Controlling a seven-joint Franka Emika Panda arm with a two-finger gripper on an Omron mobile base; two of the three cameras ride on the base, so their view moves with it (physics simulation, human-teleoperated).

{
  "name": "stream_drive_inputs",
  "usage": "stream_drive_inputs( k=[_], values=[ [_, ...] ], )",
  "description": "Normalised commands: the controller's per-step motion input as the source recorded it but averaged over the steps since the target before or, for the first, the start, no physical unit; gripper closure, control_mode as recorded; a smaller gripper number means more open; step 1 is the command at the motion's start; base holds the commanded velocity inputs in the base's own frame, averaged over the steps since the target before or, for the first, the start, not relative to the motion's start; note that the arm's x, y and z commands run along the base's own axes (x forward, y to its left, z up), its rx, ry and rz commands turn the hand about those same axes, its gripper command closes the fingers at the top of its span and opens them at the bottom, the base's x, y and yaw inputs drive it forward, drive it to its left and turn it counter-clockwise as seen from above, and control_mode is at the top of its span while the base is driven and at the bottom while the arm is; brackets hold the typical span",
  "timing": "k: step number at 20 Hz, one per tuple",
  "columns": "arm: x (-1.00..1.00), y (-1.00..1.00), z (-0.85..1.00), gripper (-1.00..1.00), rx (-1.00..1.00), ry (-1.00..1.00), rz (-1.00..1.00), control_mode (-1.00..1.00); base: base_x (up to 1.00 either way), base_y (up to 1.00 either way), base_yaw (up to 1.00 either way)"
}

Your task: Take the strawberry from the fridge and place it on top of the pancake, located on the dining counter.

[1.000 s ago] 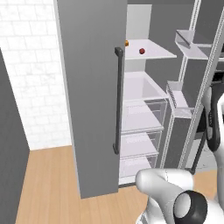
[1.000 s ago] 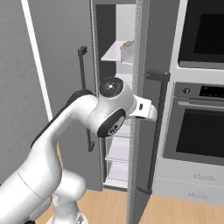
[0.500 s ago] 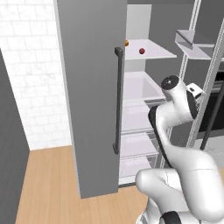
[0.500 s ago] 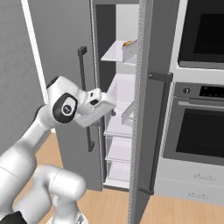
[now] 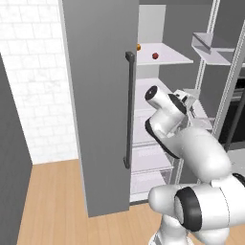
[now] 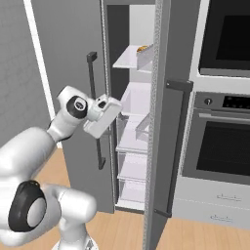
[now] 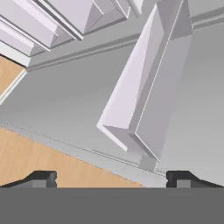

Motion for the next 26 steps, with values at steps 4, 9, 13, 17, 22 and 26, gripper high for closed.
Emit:
stream_drive_inputs(
  k=[4, 9, 13, 17, 22, 26],
  values=[
    [0.62, -0.38, -0.39, -1.0, 0.0, 0.05, 0.07, -1.0, 0.0, 0.0, 0.0],
    [0.05, -0.38, -0.45, -1.0, 0.0, 0.09, 0.0, -1.0, 0.0, 0.0, 0.0],
    [0.0, -0.49, -0.33, -1.0, 0.0, 0.08, 0.0, -1.0, 0.0, 0.0, 0.0],
    [0.0, -0.53, -0.27, -1.0, 0.0, 0.09, 0.0, -1.0, 0.0, 0.0, 0.0],
    [0.0, -0.56, -0.26, -1.0, 0.0, 0.09, 0.0, -1.0, 0.0, 0.0, 0.0],
    [-0.01, -0.49, -0.16, -1.0, 0.0, 0.04, 0.0, -1.0, 0.0, 0.0, 0.0]
  ],
)
